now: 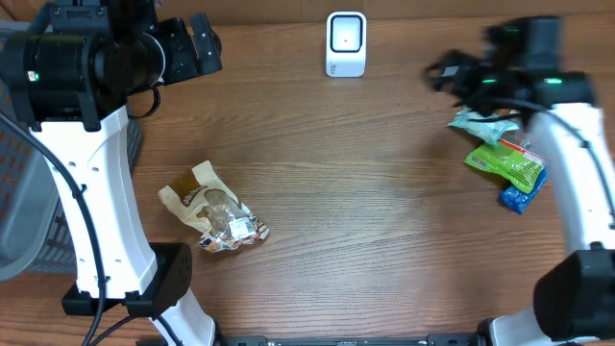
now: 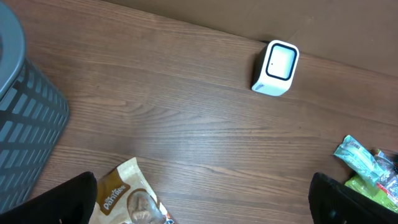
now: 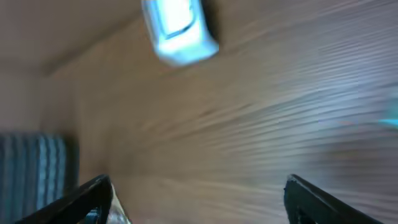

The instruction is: Scan the item barcode

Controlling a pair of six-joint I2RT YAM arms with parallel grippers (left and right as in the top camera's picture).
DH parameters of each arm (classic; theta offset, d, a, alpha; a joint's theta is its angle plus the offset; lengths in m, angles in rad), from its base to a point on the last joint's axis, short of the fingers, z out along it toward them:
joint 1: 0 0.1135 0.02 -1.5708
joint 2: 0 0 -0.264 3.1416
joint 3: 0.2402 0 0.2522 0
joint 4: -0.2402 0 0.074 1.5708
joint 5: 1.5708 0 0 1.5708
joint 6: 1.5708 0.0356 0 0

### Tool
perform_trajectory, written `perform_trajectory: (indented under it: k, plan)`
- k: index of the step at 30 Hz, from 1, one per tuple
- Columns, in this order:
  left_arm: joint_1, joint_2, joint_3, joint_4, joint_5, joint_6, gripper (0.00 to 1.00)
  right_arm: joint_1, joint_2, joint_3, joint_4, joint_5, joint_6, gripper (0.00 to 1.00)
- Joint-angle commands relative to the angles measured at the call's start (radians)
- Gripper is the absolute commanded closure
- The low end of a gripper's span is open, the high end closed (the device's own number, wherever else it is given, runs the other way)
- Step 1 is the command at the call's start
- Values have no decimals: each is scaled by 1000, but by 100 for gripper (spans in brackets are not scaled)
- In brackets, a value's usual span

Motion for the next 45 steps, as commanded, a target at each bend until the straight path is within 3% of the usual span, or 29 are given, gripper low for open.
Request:
perform_trajectory:
  k: [1,6,9,21,22,24,27,29,31,39,45]
  plan:
    - [-2,0,2,2,-3,19,0,104,21,16,1,80,-14,10]
    - [-2,0,2,5,-2,12,0,109,21,16,-15,101,-14,8]
    - [-2,0,2,98,-4,-16,0,69,21,16,-39,100,-15,3]
    - [-1,0,2,42,16,16,0,-227,21,16,-149,100,-146,0]
    - [-1,0,2,26,22,19,2,-236,21,16,-150,102,-148,0]
    - [-4,5,-5,1,34,33,30,-256,21,16,-150,102,-154,0]
    - [-42,5,-140,1,90,-3,47,-267,21,16,-149,111,-154,0]
    - [-76,5,-266,1,-6,-84,50,-266,21,16,-153,140,-154,0]
    - [-112,5,-413,1,-123,-183,49,-266,21,16,-155,149,-154,0]
    - [-126,-68,-852,30,-249,-375,38,-266,21,15,-151,153,-154,0]
    - [-53,-313,-1305,360,-195,-356,34,-266,22,15,-146,157,-154,0]
